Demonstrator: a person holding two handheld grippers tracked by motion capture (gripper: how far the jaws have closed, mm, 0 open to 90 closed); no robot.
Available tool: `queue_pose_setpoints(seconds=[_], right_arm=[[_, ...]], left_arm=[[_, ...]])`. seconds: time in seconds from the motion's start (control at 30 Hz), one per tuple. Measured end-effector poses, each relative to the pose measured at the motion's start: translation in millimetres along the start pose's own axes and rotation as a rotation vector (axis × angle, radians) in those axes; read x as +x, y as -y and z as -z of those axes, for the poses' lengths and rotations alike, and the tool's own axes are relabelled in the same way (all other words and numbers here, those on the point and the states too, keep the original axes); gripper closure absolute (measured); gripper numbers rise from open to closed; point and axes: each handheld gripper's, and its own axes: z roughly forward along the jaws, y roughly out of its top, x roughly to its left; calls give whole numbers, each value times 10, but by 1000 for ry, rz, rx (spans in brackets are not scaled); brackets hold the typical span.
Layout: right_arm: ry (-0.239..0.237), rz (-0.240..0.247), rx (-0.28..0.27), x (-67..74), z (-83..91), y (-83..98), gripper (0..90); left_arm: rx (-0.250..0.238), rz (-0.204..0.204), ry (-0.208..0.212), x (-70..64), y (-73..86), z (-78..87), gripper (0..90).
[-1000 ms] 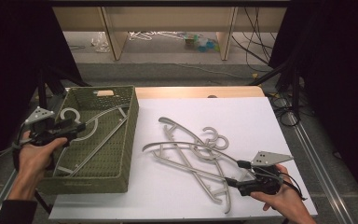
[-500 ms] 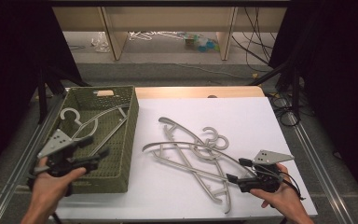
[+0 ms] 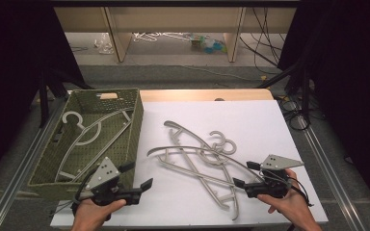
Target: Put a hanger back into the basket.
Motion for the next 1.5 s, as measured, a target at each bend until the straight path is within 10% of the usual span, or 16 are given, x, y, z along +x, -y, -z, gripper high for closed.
queue_pose_setpoints(seconds=[0.37,0.67,0.9,1.17,1.5], right_arm=[[13,8,-3,-3,-69,-28,193],[60,42,111,-336,-282,-148,270],[102,77,218,-574,-578,-221,407],[39,113,384,-611,-804,-233,590],[9,132,437,-667,-931,-239,778]], left_arm=[[-16,-23,24,-47,150,-106,162],[-21,-17,-2,-34,202,-109,163],[-16,-25,-1,-15,224,-103,167],[-16,-12,6,-29,232,-115,167],[-13,-4,21,-38,221,-141,168]])
